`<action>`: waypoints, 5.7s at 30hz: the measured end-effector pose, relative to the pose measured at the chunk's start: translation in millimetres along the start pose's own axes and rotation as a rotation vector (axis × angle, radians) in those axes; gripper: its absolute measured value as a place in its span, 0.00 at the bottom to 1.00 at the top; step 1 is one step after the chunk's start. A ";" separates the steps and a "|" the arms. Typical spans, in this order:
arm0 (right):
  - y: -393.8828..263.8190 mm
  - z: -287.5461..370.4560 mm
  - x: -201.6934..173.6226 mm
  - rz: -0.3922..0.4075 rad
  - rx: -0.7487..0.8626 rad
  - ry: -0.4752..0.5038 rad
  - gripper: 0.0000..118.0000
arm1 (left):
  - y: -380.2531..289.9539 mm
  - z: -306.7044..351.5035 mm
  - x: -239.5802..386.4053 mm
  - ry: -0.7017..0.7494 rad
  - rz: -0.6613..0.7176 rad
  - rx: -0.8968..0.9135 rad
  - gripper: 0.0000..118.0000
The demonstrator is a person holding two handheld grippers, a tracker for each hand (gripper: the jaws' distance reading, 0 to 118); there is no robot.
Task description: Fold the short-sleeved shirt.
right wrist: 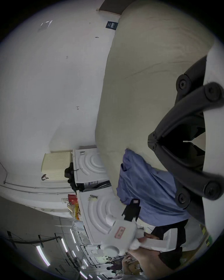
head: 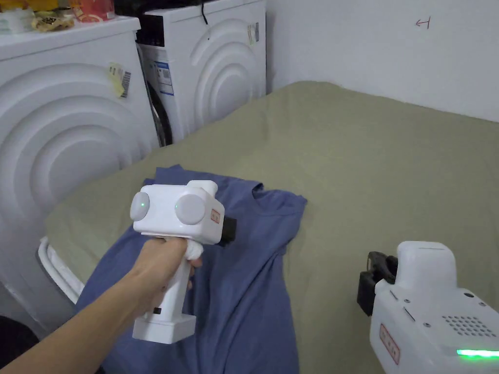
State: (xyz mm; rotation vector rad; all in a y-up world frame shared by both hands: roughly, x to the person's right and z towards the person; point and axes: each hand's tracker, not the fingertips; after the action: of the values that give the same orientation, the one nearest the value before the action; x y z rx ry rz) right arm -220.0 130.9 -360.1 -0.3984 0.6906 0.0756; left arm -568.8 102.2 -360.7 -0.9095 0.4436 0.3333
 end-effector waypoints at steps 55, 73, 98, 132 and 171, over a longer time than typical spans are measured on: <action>-83.0 286.4 304.2 -0.226 0.000 -0.700 0.00 | -135.1 31.1 626.5 -0.566 -0.682 -0.118 0.00; -71.8 286.0 273.1 -0.198 0.038 -0.650 0.00 | -165.8 182.8 391.2 -0.415 -0.380 0.503 0.00; -62.9 233.5 229.7 -0.162 0.018 -0.539 0.00 | -100.7 101.6 251.1 -0.189 -0.263 0.237 0.00; -51.0 177.0 450.0 -0.269 -0.279 -0.669 0.00 | -61.7 -15.2 304.5 -0.141 -0.410 -0.076 0.02; 19.2 204.0 462.7 -0.238 -0.381 -0.620 0.07 | -19.2 76.9 266.4 -0.155 -0.351 0.044 0.02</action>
State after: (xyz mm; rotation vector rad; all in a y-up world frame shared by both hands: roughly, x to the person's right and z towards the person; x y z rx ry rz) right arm 256.4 197.6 -517.0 -0.7772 0.0077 0.0993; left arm -313.5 177.9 -440.2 -0.8929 0.1436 0.0715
